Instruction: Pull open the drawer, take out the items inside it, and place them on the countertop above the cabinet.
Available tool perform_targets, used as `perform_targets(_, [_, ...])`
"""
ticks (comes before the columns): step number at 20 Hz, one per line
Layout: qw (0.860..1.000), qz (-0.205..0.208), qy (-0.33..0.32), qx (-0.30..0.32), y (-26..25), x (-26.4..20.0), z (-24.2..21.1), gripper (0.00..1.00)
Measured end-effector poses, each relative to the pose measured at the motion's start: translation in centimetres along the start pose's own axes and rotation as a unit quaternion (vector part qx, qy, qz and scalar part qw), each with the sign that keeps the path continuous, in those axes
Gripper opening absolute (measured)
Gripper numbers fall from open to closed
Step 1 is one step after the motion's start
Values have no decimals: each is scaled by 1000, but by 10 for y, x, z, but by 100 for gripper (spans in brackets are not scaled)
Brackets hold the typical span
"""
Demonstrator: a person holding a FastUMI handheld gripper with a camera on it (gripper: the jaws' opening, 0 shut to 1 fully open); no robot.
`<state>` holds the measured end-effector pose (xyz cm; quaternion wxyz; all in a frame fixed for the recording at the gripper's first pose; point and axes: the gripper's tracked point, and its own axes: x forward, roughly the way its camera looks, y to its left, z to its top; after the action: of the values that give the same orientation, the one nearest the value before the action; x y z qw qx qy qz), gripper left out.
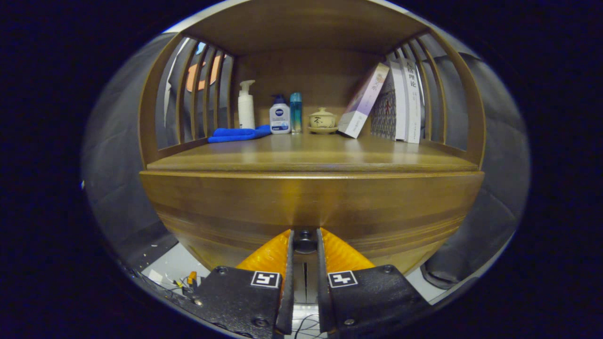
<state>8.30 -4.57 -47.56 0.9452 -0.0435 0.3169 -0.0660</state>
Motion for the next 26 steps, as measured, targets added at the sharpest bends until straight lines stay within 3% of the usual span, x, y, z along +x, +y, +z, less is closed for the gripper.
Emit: perform_targets(26, [998,64,28,-2,2,-145,-69,24])
